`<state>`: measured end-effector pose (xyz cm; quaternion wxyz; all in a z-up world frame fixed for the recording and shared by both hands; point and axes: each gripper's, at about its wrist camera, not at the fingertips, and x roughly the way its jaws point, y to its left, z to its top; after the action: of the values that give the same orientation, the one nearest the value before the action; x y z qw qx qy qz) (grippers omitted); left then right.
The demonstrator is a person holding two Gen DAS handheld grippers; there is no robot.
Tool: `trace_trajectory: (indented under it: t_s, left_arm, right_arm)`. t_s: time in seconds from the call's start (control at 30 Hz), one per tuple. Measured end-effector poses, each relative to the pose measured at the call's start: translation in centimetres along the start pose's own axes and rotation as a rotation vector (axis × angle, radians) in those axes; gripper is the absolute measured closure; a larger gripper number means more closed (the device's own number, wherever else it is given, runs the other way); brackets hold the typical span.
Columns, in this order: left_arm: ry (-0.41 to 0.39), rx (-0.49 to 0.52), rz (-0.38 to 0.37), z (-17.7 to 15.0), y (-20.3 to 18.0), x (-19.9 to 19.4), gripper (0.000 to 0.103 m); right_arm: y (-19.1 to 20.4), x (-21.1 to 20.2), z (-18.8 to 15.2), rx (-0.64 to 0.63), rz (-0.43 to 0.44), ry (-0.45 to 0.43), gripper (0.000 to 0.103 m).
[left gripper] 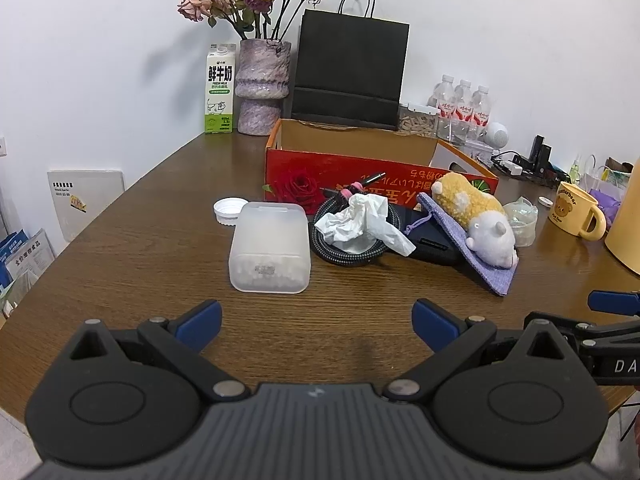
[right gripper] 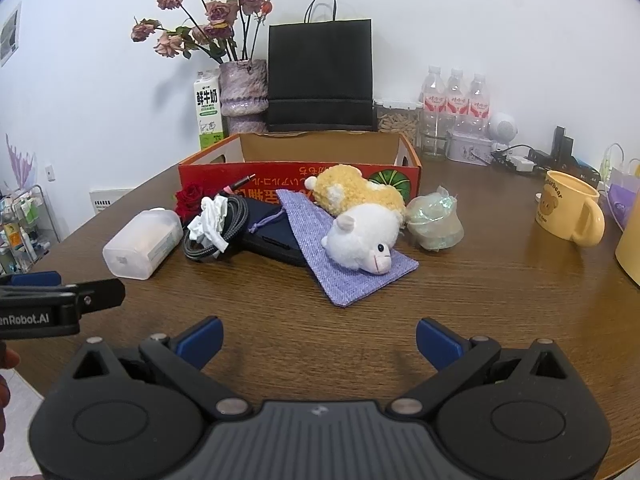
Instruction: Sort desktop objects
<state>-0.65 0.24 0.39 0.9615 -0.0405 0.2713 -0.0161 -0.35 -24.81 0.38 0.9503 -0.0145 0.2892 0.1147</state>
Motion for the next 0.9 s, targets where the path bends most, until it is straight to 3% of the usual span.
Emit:
trace_trajectory:
  t_s: [0.9]
  left_arm:
    - [0.001, -0.002, 0.000, 0.17, 0.02, 0.02, 0.000]
  right_arm:
    - [0.04, 0.12, 0.01, -0.001, 0.001, 0.003, 0.000]
